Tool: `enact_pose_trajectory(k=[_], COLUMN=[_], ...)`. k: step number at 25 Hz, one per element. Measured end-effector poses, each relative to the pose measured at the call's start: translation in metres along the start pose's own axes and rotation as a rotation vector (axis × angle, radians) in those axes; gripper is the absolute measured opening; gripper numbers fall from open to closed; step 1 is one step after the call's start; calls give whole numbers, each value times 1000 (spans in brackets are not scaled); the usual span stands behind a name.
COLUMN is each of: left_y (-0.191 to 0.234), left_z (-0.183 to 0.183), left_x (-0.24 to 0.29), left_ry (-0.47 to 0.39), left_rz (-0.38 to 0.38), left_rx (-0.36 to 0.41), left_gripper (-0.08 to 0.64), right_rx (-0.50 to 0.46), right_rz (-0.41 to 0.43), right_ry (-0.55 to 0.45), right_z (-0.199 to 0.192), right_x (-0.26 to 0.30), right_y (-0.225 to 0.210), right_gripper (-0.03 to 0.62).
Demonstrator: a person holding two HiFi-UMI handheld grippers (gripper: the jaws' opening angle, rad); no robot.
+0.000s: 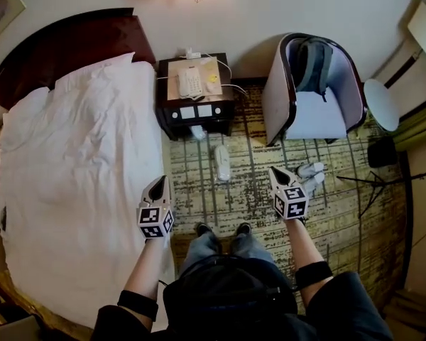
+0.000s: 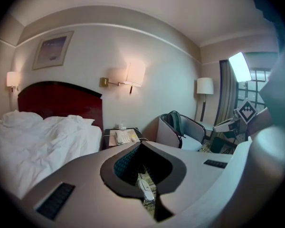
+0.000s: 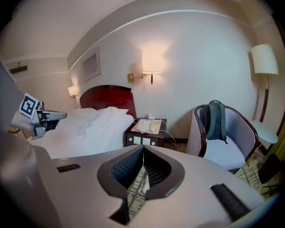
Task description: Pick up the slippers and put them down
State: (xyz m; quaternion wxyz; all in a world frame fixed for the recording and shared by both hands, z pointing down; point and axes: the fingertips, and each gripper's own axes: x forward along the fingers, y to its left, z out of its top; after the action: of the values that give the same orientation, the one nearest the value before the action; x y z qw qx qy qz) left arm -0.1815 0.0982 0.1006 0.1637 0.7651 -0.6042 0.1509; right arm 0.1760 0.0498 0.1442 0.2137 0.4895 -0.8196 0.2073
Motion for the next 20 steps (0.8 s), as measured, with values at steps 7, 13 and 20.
enact_pose_trajectory(k=[7, 13, 20], left_y=[-33, -46, -60], left_z=[-21, -31, -29], left_x=[-20, -30, -34], left_ry=[25, 37, 24], left_rz=[48, 68, 77], left_rx=[-29, -42, -56], left_gripper=[1, 1, 0], right_rx=[-18, 12, 10], right_rz=[-4, 28, 58], right_ry=[9, 12, 15], right_z=[-28, -43, -48], right_x=[-18, -33, -39], right_y=[-19, -16, -20], right_gripper=[3, 3, 3])
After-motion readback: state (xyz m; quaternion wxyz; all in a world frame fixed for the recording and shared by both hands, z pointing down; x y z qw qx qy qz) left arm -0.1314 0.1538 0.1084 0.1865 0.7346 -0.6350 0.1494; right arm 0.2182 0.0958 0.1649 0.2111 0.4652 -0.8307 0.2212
